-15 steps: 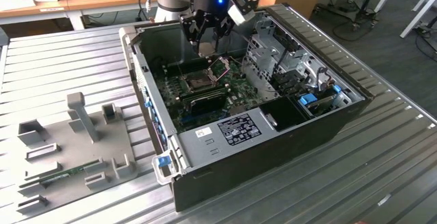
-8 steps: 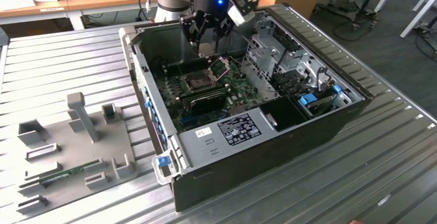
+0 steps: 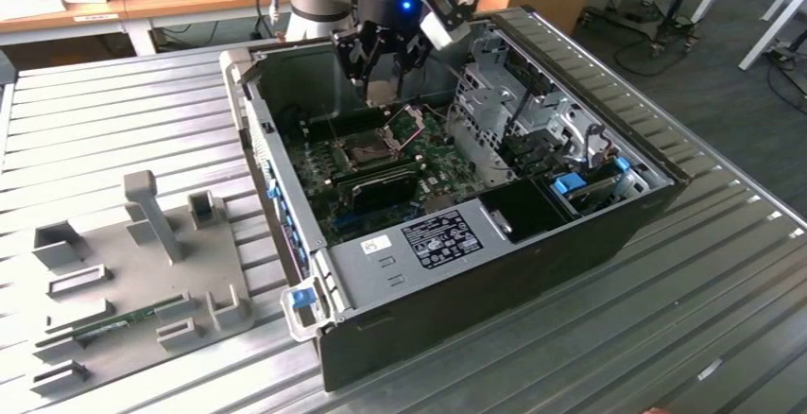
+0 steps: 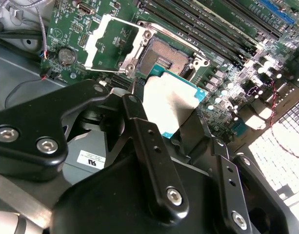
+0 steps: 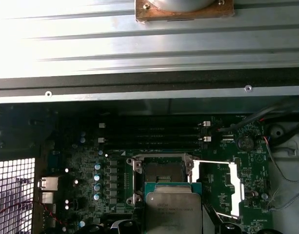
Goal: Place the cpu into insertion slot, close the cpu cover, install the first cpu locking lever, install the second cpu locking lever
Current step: 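Place the cpu into insertion slot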
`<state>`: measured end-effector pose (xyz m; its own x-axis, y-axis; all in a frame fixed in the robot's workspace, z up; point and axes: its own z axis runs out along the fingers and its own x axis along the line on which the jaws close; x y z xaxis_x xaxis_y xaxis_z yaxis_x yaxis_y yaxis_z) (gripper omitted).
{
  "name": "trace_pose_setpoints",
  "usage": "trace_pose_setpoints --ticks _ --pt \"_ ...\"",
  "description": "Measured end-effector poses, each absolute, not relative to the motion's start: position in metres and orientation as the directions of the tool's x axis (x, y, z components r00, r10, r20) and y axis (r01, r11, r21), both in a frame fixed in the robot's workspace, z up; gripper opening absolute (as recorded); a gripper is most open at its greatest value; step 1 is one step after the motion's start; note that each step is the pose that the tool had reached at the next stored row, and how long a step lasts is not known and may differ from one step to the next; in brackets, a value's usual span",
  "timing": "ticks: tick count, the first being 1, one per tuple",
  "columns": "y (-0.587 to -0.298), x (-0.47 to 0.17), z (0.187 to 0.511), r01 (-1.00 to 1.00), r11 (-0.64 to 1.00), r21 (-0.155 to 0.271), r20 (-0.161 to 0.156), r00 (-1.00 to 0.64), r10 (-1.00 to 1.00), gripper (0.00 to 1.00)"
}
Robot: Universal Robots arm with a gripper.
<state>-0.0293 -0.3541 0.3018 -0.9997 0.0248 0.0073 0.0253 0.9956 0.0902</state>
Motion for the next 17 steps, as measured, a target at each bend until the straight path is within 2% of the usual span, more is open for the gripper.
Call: trace_pose_setpoints --ticks 17 --pt "-0.354 -0.034 0.280 0.025 0.996 0.090 0.007 -1.000 0.024 0.54"
